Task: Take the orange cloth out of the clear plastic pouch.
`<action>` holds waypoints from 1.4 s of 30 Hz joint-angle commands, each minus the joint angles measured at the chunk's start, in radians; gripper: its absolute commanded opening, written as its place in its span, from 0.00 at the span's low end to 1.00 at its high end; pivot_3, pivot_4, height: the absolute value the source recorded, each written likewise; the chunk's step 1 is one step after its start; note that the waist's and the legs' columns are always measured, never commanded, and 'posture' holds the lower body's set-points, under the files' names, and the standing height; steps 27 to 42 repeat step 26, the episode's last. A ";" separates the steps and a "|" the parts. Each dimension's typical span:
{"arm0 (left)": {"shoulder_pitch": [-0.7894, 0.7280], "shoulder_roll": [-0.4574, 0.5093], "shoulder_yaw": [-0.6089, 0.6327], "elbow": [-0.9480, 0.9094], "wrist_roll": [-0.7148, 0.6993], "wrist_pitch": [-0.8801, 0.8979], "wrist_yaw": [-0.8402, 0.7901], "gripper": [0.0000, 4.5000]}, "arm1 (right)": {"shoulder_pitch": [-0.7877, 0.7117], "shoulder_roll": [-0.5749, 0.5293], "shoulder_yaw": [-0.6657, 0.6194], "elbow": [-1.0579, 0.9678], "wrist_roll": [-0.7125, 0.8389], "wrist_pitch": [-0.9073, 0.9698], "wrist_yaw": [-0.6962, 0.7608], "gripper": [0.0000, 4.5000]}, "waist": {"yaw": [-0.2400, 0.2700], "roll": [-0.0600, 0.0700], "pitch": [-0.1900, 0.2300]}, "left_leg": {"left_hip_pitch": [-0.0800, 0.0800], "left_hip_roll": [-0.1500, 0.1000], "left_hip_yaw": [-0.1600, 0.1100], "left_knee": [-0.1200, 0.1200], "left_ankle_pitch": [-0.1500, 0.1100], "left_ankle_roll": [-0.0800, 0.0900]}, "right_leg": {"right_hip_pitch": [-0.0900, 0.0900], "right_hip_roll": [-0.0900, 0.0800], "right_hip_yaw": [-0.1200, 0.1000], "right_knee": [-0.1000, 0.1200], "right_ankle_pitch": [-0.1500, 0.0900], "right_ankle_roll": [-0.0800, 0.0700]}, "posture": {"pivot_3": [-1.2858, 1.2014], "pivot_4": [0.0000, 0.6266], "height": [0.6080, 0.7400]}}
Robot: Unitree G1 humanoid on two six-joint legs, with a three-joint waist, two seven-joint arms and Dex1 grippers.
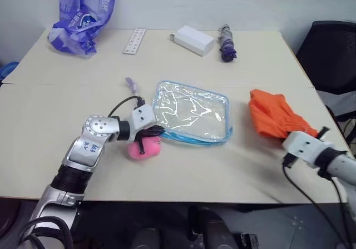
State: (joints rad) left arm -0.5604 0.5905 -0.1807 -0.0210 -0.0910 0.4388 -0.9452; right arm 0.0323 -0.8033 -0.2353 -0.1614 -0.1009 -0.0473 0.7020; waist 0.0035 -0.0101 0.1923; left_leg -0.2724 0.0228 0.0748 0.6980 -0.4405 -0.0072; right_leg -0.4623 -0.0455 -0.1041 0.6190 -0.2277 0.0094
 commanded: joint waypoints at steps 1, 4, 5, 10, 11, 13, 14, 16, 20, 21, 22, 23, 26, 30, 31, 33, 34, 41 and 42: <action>0.026 -0.003 0.029 -0.069 -0.045 0.079 0.014 0.00 | -0.004 0.013 0.021 -0.069 0.032 0.070 0.009 0.06 | 0.003 0.000 0.000 | 0.000 0.000 0.000 0.000 0.000 0.001 | 0.000 0.000 0.000 0.000 0.000 0.000 | 0.52 0.24 1.00; 0.036 0.007 0.050 -0.085 -0.069 0.112 0.017 0.15 | -0.014 0.014 0.039 -0.063 0.021 0.093 -0.003 0.24 | 0.002 0.000 0.000 | 0.000 0.000 0.000 0.000 -0.001 0.001 | 0.000 0.000 0.000 0.000 0.000 0.000 | 0.52 0.24 1.00; 0.041 0.015 0.056 -0.090 -0.075 0.114 0.013 0.22 | -0.019 0.010 0.039 -0.052 0.013 0.097 -0.010 0.31 | 0.002 0.000 0.000 | 0.000 0.000 0.000 0.000 -0.001 0.001 | 0.000 0.000 0.000 0.000 0.000 0.000 | 0.52 0.24 1.00; 0.075 0.076 0.098 -0.135 -0.123 0.126 -0.028 0.57 | -0.020 0.003 -0.005 -0.087 0.093 0.160 0.026 0.70 | -0.006 0.000 0.000 | 0.000 0.001 0.000 0.000 -0.001 0.000 | 0.000 0.001 0.000 0.000 0.000 0.000 | 0.52 0.24 1.00; 0.079 0.083 0.100 -0.140 -0.129 0.126 -0.031 0.63 | -0.018 0.001 -0.009 -0.095 0.104 0.169 0.032 0.76 | -0.005 0.000 0.000 | 0.000 0.001 0.000 0.000 -0.001 0.000 | 0.000 0.001 0.000 0.000 0.000 -0.001 | 0.52 0.24 1.00; 0.087 0.104 0.150 -0.148 -0.164 0.135 -0.033 0.78 | 0.009 -0.002 -0.062 -0.156 0.196 0.229 0.078 0.93 | -0.004 0.000 0.000 | 0.001 0.001 0.000 0.000 -0.001 0.000 | 0.000 0.001 0.000 0.000 -0.001 -0.001 | 0.52 0.24 1.00; 0.089 0.128 0.204 -0.151 -0.208 0.153 -0.054 0.85 | 0.040 -0.015 -0.132 -0.195 0.292 0.294 0.133 1.00 | -0.003 0.000 0.000 | 0.000 0.001 0.000 0.000 -0.001 0.000 | -0.001 0.001 0.000 0.000 -0.001 -0.001 | 0.52 0.24 1.00; 0.098 0.191 0.308 -0.147 -0.298 0.204 -0.110 0.98 | 0.093 -0.051 -0.296 -0.232 0.479 0.436 0.240 1.00 | -0.001 0.001 0.001 | 0.000 0.002 -0.001 0.000 -0.001 0.000 | -0.001 0.001 -0.001 0.000 -0.001 -0.001 | 0.52 0.24 1.00; 0.179 0.340 0.449 -0.073 -0.350 0.141 -0.236 0.98 | 0.246 -0.157 -0.590 -0.165 0.663 0.647 0.454 1.00 | 0.000 0.001 0.001 | -0.002 0.002 -0.002 0.000 -0.002 0.001 | -0.002 0.001 -0.002 -0.004 -0.001 -0.001 | 0.52 0.24 1.00; 0.197 0.370 0.468 -0.051 -0.352 0.130 -0.260 0.98 | 0.285 -0.177 -0.637 -0.137 0.678 0.675 0.495 1.00 | 0.000 0.001 0.001 | -0.001 0.002 -0.002 -0.001 -0.002 0.001 | 0.000 0.001 -0.003 -0.006 -0.001 -0.001 | 0.52 0.24 1.00; 0.217 0.404 0.485 -0.019 -0.345 0.105 -0.287 0.98 | 0.319 -0.193 -0.683 -0.102 0.685 0.689 0.536 1.00 | 0.001 0.001 0.001 | 0.000 0.002 -0.002 -0.001 -0.003 0.001 | 0.001 0.002 -0.003 -0.007 -0.001 -0.001 | 0.52 0.24 1.00; 0.236 0.435 0.503 0.021 -0.339 0.076 -0.316 0.98 | 0.342 -0.207 -0.717 -0.069 0.689 0.701 0.561 1.00 | 0.001 0.001 0.001 | 0.000 0.002 -0.002 -0.001 -0.003 0.002 | 0.001 0.002 -0.003 -0.007 -0.001 -0.002 | 0.52 0.24 1.00; 0.256 0.489 0.535 0.136 -0.316 -0.017 -0.346 0.98 | 0.344 -0.224 -0.768 0.006 0.699 0.732 0.550 1.00 | -0.001 0.001 0.001 | 0.000 0.003 -0.001 -0.001 -0.004 0.003 | 0.000 0.002 -0.002 -0.007 -0.001 -0.001 | 0.52 0.24 1.00; 0.256 0.489 0.535 0.136 -0.316 -0.017 -0.346 0.98 | 0.344 -0.224 -0.768 0.006 0.699 0.732 0.550 1.00 | -0.001 0.001 0.001 | 0.000 0.003 -0.001 -0.001 -0.004 0.003 | 0.000 0.002 -0.002 -0.007 -0.001 -0.001 | 0.52 0.24 1.00; 0.256 0.489 0.535 0.136 -0.316 -0.017 -0.346 0.98 | 0.344 -0.224 -0.768 0.006 0.699 0.732 0.550 1.00 | -0.001 0.001 0.001 | 0.000 0.003 -0.001 -0.001 -0.004 0.003 | 0.000 0.002 -0.002 -0.007 -0.001 -0.001 | 0.52 0.24 1.00; 0.256 0.489 0.535 0.136 -0.316 -0.017 -0.346 0.98 | 0.344 -0.224 -0.768 0.006 0.699 0.732 0.550 1.00 | -0.001 0.001 0.001 | 0.000 0.003 -0.001 -0.001 -0.004 0.003 | 0.000 0.002 -0.002 -0.007 -0.001 -0.001 | 0.52 0.24 1.00; 0.256 0.489 0.535 0.136 -0.316 -0.017 -0.346 0.98 | 0.344 -0.224 -0.768 0.006 0.699 0.732 0.550 1.00 | -0.001 0.001 0.001 | 0.000 0.003 -0.001 -0.001 -0.004 0.003 | 0.000 0.002 -0.002 -0.007 -0.001 -0.001 | 0.52 0.24 1.00; 0.256 0.489 0.535 0.136 -0.316 -0.017 -0.346 0.98 | 0.344 -0.224 -0.768 0.006 0.699 0.732 0.550 1.00 | -0.001 0.001 0.001 | 0.000 0.003 -0.001 -0.001 -0.004 0.003 | 0.000 0.002 -0.002 -0.007 -0.001 -0.001 | 0.52 0.24 1.00; 0.256 0.489 0.535 0.136 -0.316 -0.017 -0.346 0.98 | 0.344 -0.224 -0.768 0.006 0.699 0.732 0.550 1.00 | -0.001 0.001 0.001 | 0.000 0.003 -0.001 -0.001 -0.004 0.003 | 0.000 0.002 -0.002 -0.007 -0.001 -0.001 | 0.52 0.24 1.00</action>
